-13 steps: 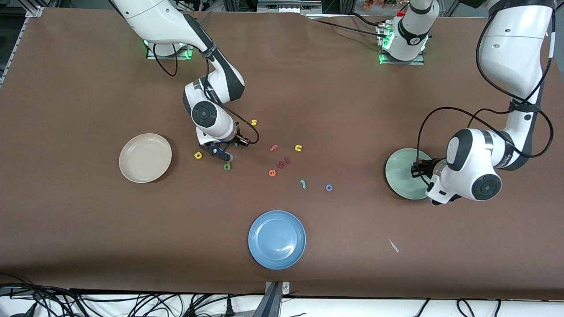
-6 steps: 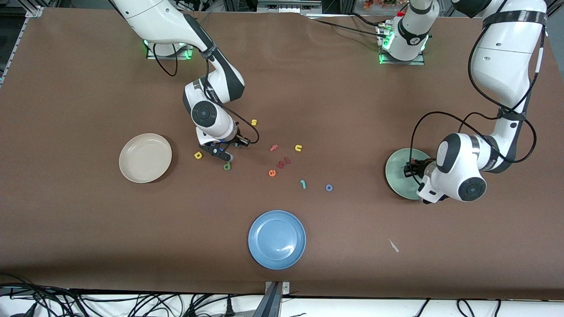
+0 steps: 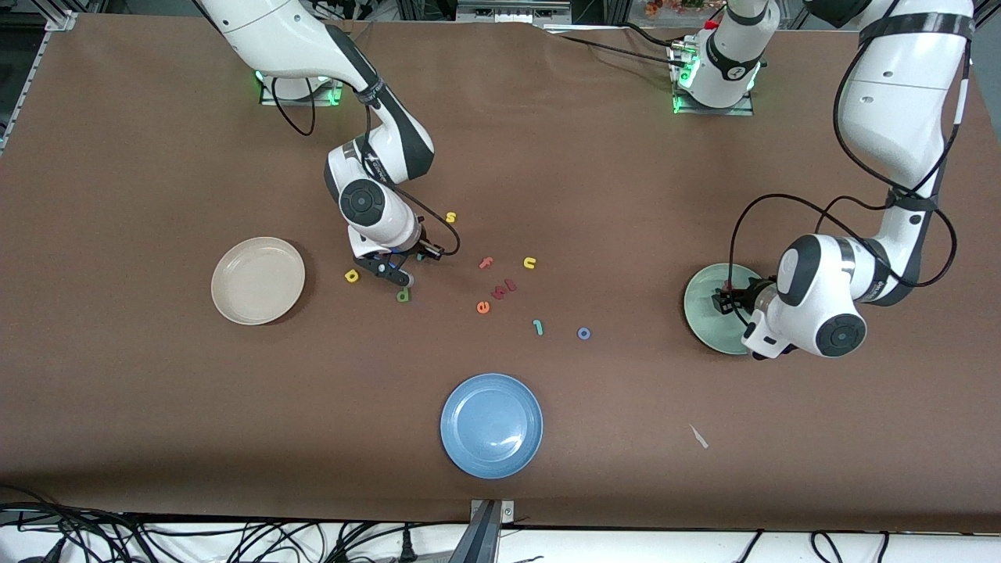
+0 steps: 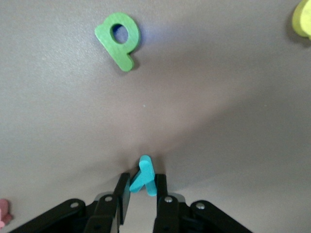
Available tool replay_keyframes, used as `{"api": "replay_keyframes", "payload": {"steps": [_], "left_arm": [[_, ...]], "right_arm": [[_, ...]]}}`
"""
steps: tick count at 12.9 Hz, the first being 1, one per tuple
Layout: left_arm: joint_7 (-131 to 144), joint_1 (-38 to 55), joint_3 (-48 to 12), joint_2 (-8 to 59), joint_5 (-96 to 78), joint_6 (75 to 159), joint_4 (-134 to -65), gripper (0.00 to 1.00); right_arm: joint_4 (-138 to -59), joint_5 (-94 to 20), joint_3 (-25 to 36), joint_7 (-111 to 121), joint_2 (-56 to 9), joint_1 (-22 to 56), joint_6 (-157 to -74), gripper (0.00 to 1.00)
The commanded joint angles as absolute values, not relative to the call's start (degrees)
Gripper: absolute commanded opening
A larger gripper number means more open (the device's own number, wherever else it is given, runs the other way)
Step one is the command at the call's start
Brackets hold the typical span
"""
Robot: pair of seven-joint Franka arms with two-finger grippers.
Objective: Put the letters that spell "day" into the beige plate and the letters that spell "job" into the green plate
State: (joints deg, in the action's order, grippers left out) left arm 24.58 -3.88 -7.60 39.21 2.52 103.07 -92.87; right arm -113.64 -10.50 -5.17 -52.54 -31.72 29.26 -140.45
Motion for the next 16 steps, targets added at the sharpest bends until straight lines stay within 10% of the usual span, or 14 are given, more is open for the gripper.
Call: {"api": "replay_keyframes", "payload": {"steps": [1, 8, 16], "left_arm": [[25.3, -3.3, -8.9, 33.9, 4.0, 99.9, -92.5, 1.00], [25.1, -0.1, -15.9, 34.7, 3.3, 95.7, -79.4, 1.00], [26.0, 8.6, -15.8, 41.5, 4.0, 119.2, -80.4, 1.00]], "right_arm": [[-111.8, -11.1, -3.9, -52.9, -28.3, 29.1, -134.3, 0.10], [-112.3, -10.0, 9.8, -29.5, -23.9, 29.2, -121.2, 0.01], [-114.9, -9.8, 25.6, -0.9, -25.2, 29.0, -121.3, 0.00]]}}
